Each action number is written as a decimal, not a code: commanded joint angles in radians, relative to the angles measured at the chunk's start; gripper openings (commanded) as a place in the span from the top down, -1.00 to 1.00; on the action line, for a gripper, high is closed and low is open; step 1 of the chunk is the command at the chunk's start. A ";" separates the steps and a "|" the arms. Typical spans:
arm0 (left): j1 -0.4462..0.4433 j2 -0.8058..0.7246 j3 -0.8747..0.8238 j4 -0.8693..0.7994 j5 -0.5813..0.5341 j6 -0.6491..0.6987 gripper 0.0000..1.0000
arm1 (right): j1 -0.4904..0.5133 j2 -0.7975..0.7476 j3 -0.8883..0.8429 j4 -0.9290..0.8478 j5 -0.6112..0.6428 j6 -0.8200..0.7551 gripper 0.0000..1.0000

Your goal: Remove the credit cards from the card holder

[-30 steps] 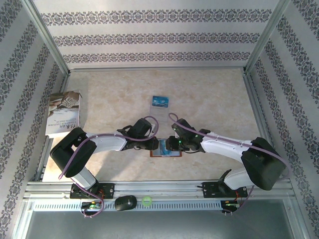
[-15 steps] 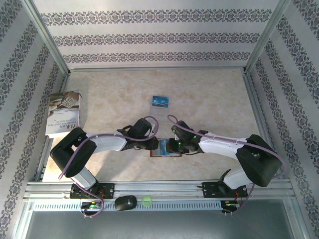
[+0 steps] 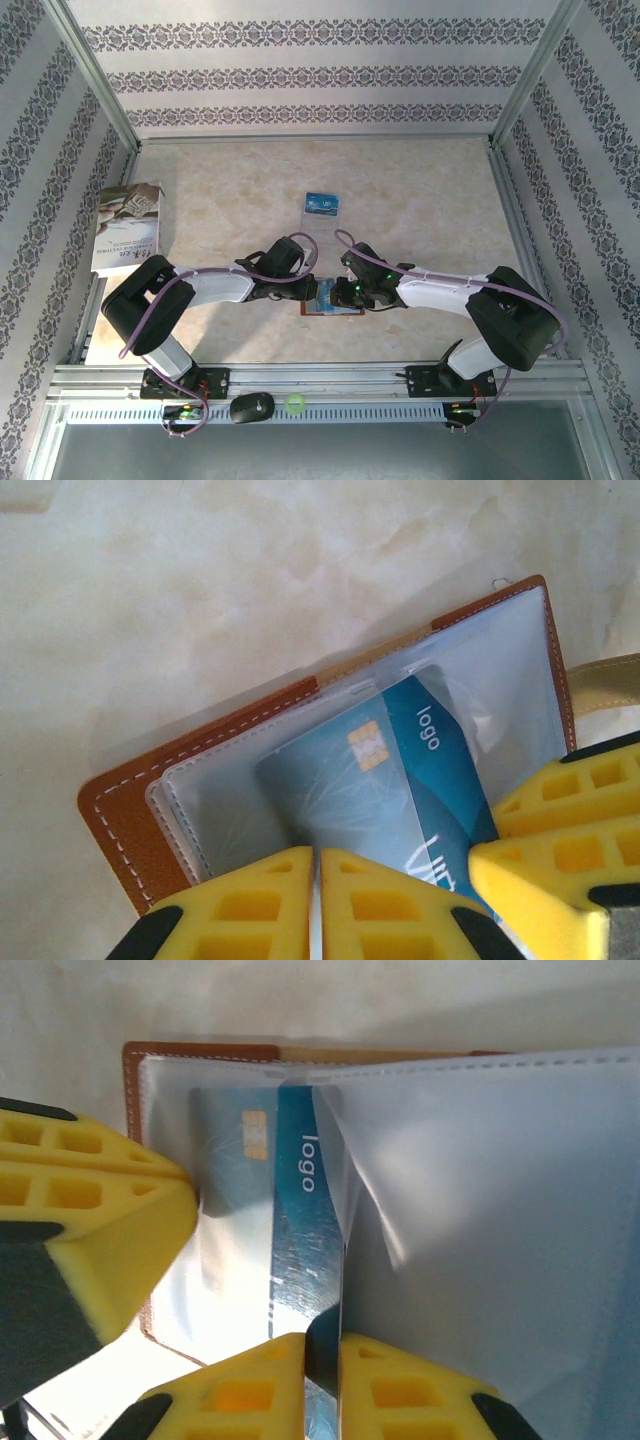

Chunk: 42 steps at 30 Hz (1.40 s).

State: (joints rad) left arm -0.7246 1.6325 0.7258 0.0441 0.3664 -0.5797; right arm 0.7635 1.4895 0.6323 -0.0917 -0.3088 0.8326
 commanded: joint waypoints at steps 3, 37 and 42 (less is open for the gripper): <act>0.009 0.020 -0.020 0.024 0.017 0.012 0.76 | 0.005 0.029 -0.008 0.043 -0.035 0.019 0.71; 0.028 0.020 -0.042 0.033 0.020 0.006 0.86 | -0.035 -0.105 -0.061 -0.155 0.063 -0.032 1.00; 0.030 0.018 -0.040 0.036 0.022 0.006 0.86 | -0.036 -0.158 -0.041 -0.239 0.098 -0.064 1.00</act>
State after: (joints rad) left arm -0.7113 1.6348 0.7040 0.0891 0.4084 -0.5800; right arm 0.7410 1.3632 0.5827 -0.1768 -0.2764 0.8135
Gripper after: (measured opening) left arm 0.076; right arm 0.049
